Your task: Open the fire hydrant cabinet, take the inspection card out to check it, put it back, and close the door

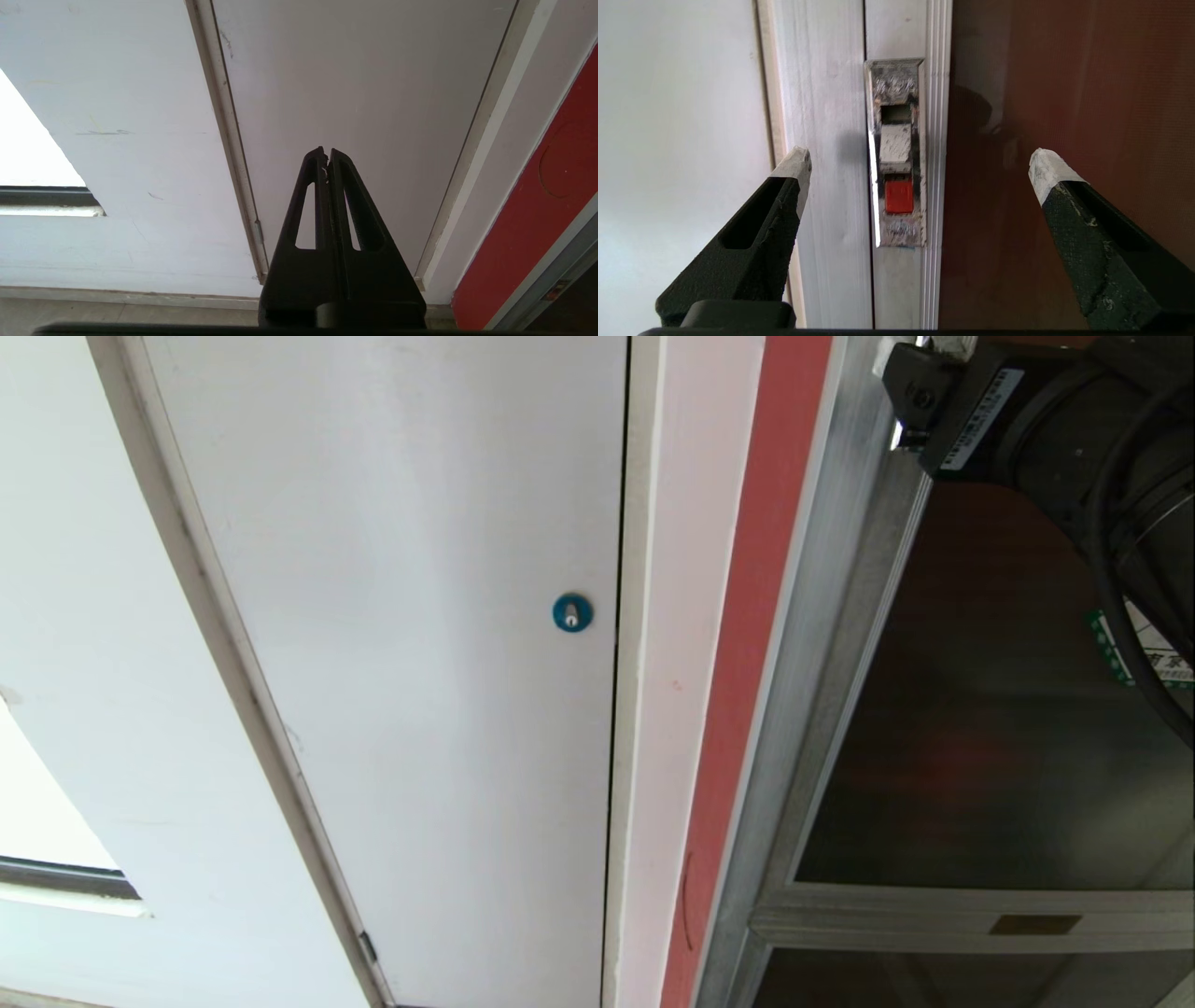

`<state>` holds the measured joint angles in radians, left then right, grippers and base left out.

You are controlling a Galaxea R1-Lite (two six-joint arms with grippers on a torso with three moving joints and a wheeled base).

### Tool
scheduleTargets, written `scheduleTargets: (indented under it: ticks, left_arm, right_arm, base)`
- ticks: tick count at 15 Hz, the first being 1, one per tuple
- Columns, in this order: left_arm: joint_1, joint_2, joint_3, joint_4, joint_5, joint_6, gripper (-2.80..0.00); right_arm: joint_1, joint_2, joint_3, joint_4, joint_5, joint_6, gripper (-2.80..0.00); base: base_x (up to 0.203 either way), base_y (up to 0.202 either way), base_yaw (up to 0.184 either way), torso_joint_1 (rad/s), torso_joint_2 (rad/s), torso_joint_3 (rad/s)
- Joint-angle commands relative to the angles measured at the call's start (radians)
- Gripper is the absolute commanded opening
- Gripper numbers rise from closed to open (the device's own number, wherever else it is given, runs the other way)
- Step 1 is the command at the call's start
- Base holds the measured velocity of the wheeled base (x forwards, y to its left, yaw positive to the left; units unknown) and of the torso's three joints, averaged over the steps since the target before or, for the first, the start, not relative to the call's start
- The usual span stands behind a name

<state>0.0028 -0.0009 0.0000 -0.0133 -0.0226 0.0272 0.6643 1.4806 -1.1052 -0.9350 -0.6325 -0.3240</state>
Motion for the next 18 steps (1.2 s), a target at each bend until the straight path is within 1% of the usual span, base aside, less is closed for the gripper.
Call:
scheduleTargets:
  ticks: [1, 5, 6, 10, 13, 18]
  left_arm:
    - [0.0, 0.001, 0.011, 0.0, 0.0, 0.0, -2.8]
    - [0.0, 0.001, 0.011, 0.0, 0.0, 0.0, -2.8]
    - [0.0, 0.001, 0.011, 0.0, 0.0, 0.0, -2.8]
    - [0.0, 0.001, 0.011, 0.0, 0.0, 0.0, -2.8]
    - [0.0, 0.001, 0.011, 0.0, 0.0, 0.0, -2.8]
    - [0.0, 0.001, 0.011, 0.0, 0.0, 0.0, -2.8]
  right_arm:
    - [-0.005, 0.011, -0.031, 0.011, -0.008, -0.003, 0.0]
    - [-0.016, 0.016, -0.033, 0.035, -0.009, -0.001, 0.0]
    - [-0.026, 0.023, -0.033, 0.033, -0.009, -0.001, -2.8]
    - [-0.043, 0.033, -0.042, 0.035, -0.001, 0.0, -2.8]
    - [-0.054, 0.059, -0.074, 0.036, 0.0, 0.001, -2.8]
    - [-0.053, 0.059, -0.068, 0.036, -0.003, 0.003, -2.8]
  base:
    - [0.0, 0.0, 0.0, 0.0, 0.0, 0.0]
    - [0.0, 0.0, 0.0, 0.0, 0.0, 0.0]
    - [0.0, 0.0, 0.0, 0.0, 0.0, 0.0]
    - [0.0, 0.0, 0.0, 0.0, 0.0, 0.0]
    - [0.0, 0.0, 0.0, 0.0, 0.0, 0.0]
    - [0.0, 0.0, 0.0, 0.0, 0.0, 0.0]
